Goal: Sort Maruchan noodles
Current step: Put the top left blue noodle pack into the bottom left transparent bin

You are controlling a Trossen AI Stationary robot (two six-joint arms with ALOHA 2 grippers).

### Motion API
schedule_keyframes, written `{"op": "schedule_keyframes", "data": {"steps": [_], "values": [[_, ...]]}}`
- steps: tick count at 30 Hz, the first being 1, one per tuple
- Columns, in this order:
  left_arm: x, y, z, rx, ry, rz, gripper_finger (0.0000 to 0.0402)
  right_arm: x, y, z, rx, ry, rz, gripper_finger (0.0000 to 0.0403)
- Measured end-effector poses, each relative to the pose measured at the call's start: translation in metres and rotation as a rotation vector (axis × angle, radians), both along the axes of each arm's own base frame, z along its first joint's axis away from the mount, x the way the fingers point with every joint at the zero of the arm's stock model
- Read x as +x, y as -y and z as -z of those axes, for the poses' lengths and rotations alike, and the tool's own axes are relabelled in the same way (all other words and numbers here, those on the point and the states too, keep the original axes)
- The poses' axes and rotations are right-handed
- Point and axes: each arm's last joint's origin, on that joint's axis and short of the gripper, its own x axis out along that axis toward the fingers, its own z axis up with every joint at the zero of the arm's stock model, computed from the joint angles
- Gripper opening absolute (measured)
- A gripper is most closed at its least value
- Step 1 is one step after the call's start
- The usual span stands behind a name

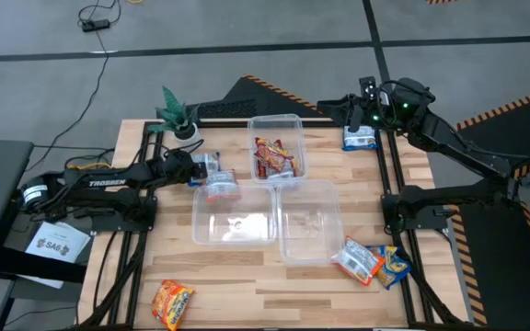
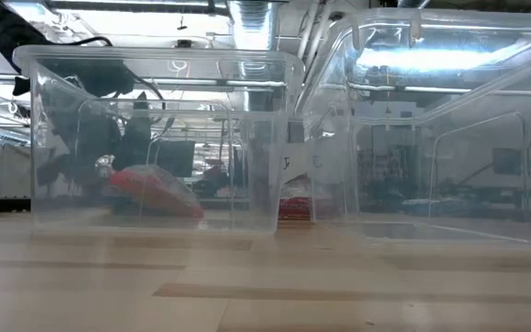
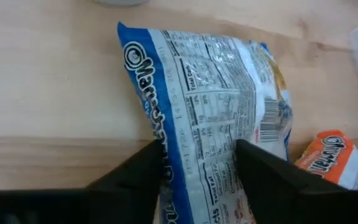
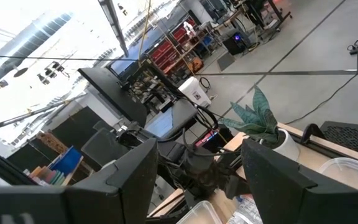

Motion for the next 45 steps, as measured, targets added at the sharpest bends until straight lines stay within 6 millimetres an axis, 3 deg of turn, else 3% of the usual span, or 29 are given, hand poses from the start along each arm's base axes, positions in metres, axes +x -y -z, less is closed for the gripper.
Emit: {"op": "schedule_keyframes", "data": {"steps": [4, 6, 17, 31, 37, 45], "values": [[0.000, 0.000, -0.003, 0.031, -0.011, 0.053, 0.0041, 0.000, 0.000, 0.000, 0.001, 0.000, -0.001, 0.0254], [-0.001, 0.001, -0.007, 0.055, 0.002, 0.072, 0.0017, 0.000, 0.000, 0.000, 0.002, -0.001, -0.002, 0.0254], [-0.023, 0.012, -0.051, 0.249, 0.209, 0.082, 0.0002, 0.000, 0.000, 0.001, 0.007, -0.009, -0.003, 0.0254], [-0.045, 0.027, -0.142, 0.546, 0.442, 0.163, 0.0001, 0.000, 0.000, 0.002, 0.009, -0.013, -0.003, 0.0254], [-0.032, 0.029, -0.177, 0.590, 0.443, 0.281, 0.0000, 0.000, 0.000, 0.002, 0.007, -0.014, -0.003, 0.0254], [0.010, 0.035, -0.211, 0.584, 0.432, 0.523, 0.0000, 0.000, 0.000, 0.002, 0.007, -0.014, -0.003, 0.0254]]}}
